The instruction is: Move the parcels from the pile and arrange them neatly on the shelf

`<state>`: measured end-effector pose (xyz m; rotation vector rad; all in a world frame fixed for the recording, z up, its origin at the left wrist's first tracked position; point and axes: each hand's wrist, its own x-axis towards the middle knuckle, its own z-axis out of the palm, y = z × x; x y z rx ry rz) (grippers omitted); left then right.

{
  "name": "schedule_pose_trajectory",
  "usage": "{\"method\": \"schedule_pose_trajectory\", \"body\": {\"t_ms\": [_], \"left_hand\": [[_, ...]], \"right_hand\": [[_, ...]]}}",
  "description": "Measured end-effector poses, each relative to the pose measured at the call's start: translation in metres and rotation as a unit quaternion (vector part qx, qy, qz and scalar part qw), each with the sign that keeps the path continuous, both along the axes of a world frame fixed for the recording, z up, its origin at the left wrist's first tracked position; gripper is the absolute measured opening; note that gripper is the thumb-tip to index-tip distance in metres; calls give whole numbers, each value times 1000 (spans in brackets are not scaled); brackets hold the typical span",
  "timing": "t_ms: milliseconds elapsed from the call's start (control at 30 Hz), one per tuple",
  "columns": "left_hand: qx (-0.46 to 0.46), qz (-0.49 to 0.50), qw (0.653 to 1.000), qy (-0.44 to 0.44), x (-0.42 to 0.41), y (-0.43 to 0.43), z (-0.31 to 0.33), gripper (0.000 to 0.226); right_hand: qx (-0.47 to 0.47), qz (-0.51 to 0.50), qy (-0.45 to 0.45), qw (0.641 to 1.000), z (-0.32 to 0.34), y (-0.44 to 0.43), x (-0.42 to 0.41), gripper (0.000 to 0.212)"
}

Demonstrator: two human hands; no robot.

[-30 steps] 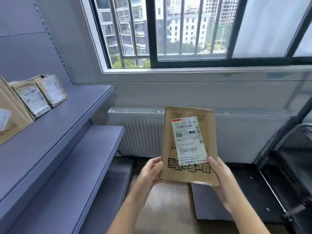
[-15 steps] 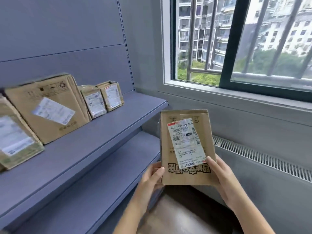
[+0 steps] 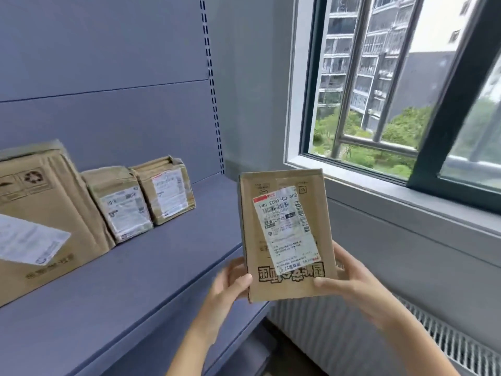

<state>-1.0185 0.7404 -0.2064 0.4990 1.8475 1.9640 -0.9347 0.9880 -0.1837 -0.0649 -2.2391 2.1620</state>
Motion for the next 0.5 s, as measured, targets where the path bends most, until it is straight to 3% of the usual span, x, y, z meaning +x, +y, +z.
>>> {"method": "schedule_pose_trajectory", "body": {"t_ms": [200, 333, 500], "left_hand": [[-28, 81, 992, 88, -88, 4, 46, 66], [-40, 157, 968, 191, -137, 4, 96, 56], [-130, 195, 937, 258, -146, 20, 123, 43]], "right_hand": [[-4, 21, 29, 999, 0, 17, -90, 89], [6, 68, 47, 997, -7, 30, -146, 85], [65, 122, 72, 988, -15, 45, -204, 79]]}}
